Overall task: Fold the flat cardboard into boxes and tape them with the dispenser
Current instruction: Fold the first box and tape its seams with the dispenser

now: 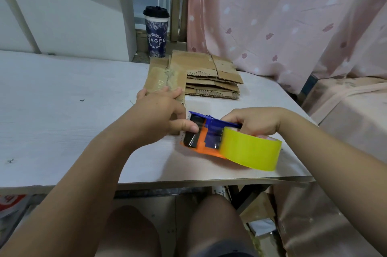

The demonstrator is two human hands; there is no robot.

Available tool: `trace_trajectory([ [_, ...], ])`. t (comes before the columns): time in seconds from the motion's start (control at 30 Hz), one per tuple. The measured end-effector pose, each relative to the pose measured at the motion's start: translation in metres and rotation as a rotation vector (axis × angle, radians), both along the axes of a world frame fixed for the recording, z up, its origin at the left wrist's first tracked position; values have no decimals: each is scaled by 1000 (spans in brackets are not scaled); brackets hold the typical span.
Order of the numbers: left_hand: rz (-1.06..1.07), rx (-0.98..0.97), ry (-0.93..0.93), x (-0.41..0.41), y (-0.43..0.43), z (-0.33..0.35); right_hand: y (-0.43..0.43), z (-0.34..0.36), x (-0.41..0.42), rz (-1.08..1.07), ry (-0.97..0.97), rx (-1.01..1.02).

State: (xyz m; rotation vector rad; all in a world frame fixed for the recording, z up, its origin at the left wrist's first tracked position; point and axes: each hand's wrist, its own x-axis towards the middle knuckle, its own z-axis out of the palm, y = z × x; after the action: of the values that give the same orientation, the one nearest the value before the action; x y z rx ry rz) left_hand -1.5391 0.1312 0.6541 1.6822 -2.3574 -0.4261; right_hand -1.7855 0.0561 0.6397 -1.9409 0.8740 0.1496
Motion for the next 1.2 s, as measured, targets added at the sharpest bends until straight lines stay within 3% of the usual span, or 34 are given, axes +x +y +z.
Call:
trace_trajectory([
  [0.17,31,-1,25,-1,-1,2,2,-8,-3,1,3,89],
  [0.33,38,-13,143,0,1,3,2,-4,-4,-114,59,-18],
  [0.7,48,-26,37,-4,3,6,-7,37,4,-201,479,-188],
  [0.93,84,-66,116,-5,6,4,-11,43,-1,-422,422,-172],
  [1.2,86,-92,131,-5,4,-2,-7,44,-20,-342,351,-126],
])
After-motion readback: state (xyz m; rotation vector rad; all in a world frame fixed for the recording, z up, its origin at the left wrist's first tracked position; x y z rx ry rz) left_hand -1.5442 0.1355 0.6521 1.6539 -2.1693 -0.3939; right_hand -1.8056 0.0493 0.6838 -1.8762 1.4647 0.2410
